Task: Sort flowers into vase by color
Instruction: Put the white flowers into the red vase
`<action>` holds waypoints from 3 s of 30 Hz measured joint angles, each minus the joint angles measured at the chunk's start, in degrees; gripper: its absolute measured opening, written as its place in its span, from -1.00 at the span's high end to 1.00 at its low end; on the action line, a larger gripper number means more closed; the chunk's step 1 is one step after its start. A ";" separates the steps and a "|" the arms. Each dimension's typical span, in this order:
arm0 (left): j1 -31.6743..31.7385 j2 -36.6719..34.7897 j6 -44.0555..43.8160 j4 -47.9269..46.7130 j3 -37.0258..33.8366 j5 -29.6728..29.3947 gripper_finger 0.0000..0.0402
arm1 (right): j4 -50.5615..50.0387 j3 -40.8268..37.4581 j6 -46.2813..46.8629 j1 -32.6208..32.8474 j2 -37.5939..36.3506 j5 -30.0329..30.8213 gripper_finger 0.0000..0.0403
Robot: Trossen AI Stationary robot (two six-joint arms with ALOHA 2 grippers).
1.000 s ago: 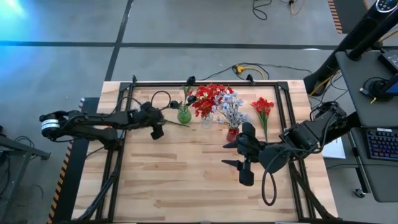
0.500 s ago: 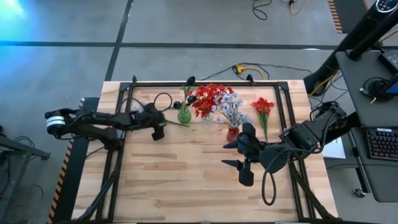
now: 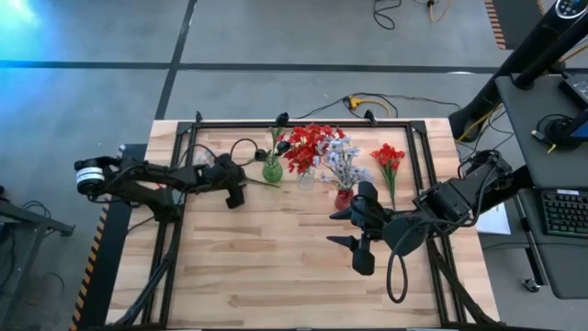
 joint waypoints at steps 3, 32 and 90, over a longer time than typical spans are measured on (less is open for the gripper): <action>0.04 0.23 -0.38 0.04 0.00 0.14 0.22 | 0.02 0.00 0.00 0.00 0.00 0.02 -0.09; 0.02 -3.94 -1.13 -7.42 -0.15 -0.08 0.98 | 0.02 0.00 1.18 -0.02 0.00 0.04 -0.09; -51.13 12.69 11.64 -25.43 36.96 -28.73 1.00 | -0.68 -0.02 6.43 -0.15 14.36 -3.44 -0.56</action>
